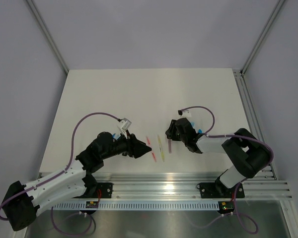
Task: Insert the pens into the pen caps
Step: Place the pen at the center of the board.
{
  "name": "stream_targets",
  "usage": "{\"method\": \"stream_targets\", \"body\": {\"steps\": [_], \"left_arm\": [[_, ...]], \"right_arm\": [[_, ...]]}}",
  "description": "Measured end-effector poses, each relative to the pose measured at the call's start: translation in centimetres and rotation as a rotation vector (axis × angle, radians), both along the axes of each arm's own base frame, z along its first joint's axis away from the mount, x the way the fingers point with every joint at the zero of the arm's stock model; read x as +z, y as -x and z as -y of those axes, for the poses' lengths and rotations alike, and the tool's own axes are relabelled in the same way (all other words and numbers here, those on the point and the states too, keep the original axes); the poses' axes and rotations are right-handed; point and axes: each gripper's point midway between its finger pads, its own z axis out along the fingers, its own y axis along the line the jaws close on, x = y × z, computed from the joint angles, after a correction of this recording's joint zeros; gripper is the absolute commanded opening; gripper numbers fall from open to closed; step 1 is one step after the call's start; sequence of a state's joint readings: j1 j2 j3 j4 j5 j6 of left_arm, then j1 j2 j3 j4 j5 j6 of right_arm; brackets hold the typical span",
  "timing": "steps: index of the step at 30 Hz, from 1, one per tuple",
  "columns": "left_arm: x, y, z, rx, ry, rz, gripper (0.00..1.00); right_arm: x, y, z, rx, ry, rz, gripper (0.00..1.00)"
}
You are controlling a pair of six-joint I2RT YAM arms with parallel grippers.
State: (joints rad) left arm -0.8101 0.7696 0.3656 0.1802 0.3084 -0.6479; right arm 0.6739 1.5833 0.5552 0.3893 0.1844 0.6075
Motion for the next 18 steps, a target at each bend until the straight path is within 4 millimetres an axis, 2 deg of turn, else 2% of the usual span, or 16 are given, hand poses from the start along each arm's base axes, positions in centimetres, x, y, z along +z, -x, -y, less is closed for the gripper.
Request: {"method": "stream_targets", "body": {"steps": [4, 6, 8, 9, 12, 14, 18], "left_arm": [[-0.2, -0.1, -0.1, 0.008, -0.006, -0.003, 0.60], [-0.4, -0.2, -0.3, 0.018, -0.016, -0.007, 0.67], [-0.7, -0.3, -0.6, 0.036, -0.036, -0.018, 0.78], [-0.8, -0.4, -0.8, 0.053, -0.047, -0.022, 0.87], [-0.4, -1.1, -1.7, 0.117, -0.078, -0.026, 0.96], [-0.1, -1.7, -2.6, 0.175, -0.110, -0.032, 0.99], [0.0, -2.9, -4.7, 0.303, -0.177, -0.047, 0.99]], "right_arm": [[1.0, 0.3, 0.4, -0.007, 0.001, 0.003, 0.52], [2.5, 0.4, 0.5, -0.009, -0.014, 0.021, 0.56], [4.8, 0.4, 0.5, -0.009, -0.046, 0.060, 0.60], [6.0, 0.5, 0.5, -0.007, -0.064, 0.081, 0.61], [9.9, 0.7, 0.4, 0.002, -0.128, 0.144, 0.61], [12.0, 1.2, 0.4, 0.013, -0.166, 0.170, 0.61], [14.9, 2.9, 1.2, 0.030, -0.209, 0.202, 0.62]]}}
